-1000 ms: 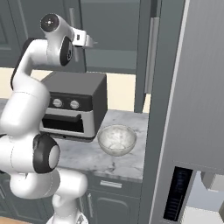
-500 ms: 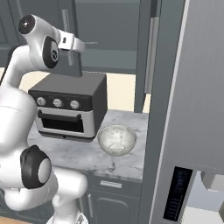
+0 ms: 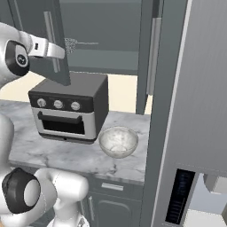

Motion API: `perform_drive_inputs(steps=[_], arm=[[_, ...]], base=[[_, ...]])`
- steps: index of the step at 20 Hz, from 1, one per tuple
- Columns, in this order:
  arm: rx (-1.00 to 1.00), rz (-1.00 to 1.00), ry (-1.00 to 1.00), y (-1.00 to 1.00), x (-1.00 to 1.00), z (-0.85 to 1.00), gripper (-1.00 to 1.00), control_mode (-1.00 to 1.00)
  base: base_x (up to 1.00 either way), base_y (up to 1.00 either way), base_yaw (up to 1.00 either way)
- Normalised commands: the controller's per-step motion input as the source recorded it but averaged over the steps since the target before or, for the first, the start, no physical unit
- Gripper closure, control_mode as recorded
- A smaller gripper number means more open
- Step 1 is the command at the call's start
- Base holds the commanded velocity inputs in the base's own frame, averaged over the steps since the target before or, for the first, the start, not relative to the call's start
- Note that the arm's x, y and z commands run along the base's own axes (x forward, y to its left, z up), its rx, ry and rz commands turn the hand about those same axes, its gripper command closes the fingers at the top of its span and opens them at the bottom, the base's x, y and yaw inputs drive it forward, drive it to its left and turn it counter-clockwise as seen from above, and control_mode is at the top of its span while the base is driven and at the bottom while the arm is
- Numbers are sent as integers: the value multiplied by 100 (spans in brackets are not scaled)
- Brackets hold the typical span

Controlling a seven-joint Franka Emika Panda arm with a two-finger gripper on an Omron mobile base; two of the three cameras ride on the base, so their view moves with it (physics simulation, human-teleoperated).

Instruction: Open the cabinet and setup a tea strainer by placing it in the bowl upright.

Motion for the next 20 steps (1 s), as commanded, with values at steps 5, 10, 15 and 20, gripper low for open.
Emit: perform_drive_inputs(steps=[5, 10, 15, 20], arm=[[-8, -9, 9, 44, -100, 0, 100, -100], [-9, -10, 8, 53, -95, 0, 100, -100], [-1, -1, 0, 7, -18, 0, 100, -100], [0, 0, 0, 0, 0, 0, -100, -100]], base=[[0, 0, 0], [0, 0, 0], [0, 0, 0], [0, 0, 0]])
